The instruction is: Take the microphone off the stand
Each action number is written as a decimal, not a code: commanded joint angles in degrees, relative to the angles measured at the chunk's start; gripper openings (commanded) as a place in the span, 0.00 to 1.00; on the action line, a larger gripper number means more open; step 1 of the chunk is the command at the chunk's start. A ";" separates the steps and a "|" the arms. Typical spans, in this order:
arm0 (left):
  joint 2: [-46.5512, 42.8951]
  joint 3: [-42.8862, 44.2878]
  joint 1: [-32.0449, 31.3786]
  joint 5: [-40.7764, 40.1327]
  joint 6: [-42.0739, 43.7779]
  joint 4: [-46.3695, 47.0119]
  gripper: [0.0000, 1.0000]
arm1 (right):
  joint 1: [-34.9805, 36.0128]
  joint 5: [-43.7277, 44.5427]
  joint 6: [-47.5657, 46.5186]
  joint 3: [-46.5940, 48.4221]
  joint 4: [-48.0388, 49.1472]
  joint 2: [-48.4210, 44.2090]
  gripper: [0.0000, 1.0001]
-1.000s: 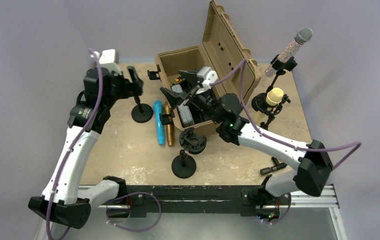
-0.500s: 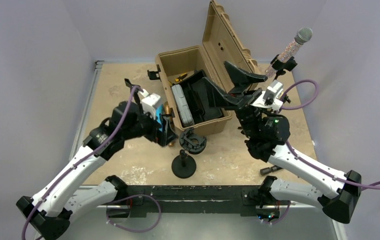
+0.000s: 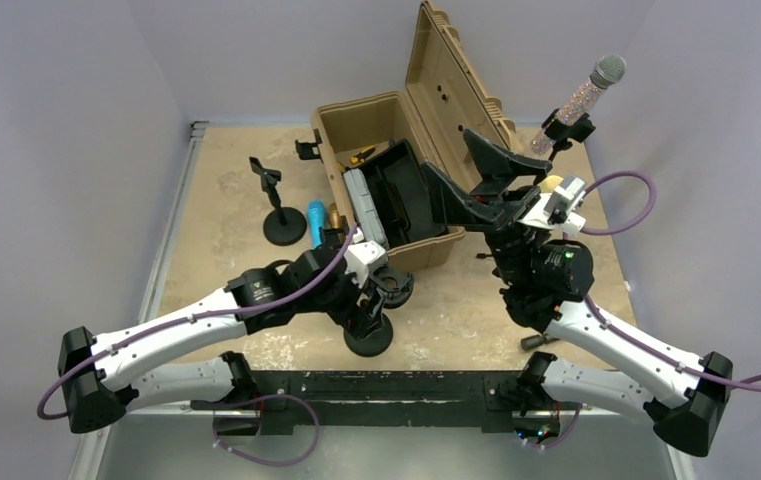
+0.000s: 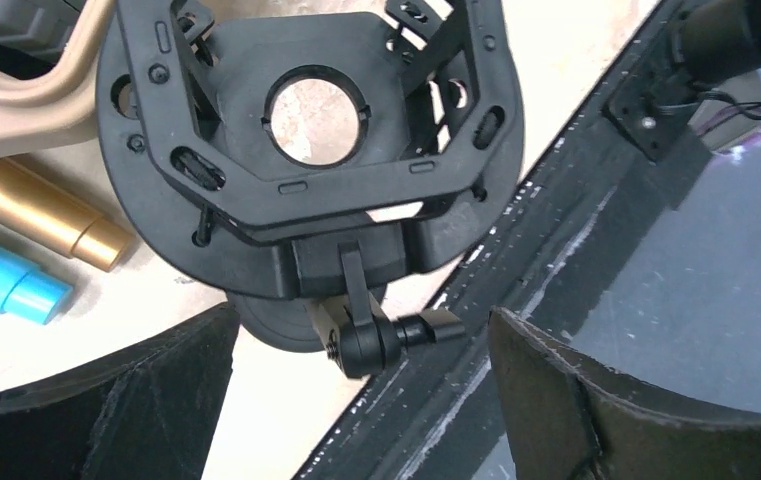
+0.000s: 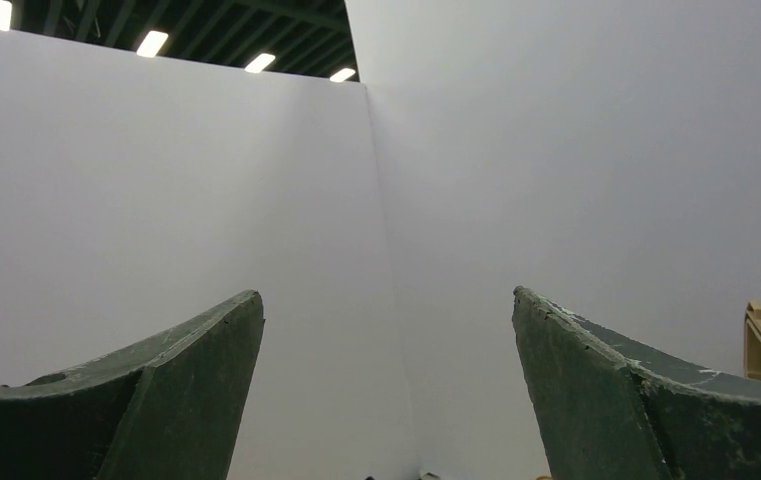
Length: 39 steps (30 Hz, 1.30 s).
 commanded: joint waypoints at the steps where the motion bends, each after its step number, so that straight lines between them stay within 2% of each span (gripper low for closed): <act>1: 2.71 2.16 -3.07 -9.39 0.89 2.86 0.90 | -0.13 1.27 -0.63 -0.46 2.90 -1.45 0.93; 11: 6.03 4.24 -6.88 -18.09 0.41 1.62 0.71 | -0.12 0.86 -0.76 -0.98 3.73 -0.94 0.93; 16: 6.26 5.08 -7.55 -17.91 0.82 1.64 0.49 | -0.14 0.90 -0.84 -0.96 3.76 -0.62 0.93; 20: 6.06 5.65 -7.91 -17.19 1.40 0.34 0.40 | -0.13 0.81 -0.85 -1.00 3.85 -0.42 0.93; 24: 4.62 5.74 -8.36 -16.58 1.90 -0.63 0.34 | -0.08 0.77 -0.98 -1.00 3.85 -0.23 0.93; 32: -0.62 5.12 -8.36 -19.68 2.81 -6.02 0.15 | -0.11 0.64 -0.94 -0.98 3.94 0.19 0.93; 36: -4.20 5.02 -8.36 -21.34 3.00 -9.14 0.00 | -0.14 0.65 -0.93 -1.01 3.94 0.47 0.93; 39: -7.16 5.39 -8.36 -25.27 1.88 -10.96 0.00 | -0.12 0.52 -0.93 -0.95 3.95 0.50 0.93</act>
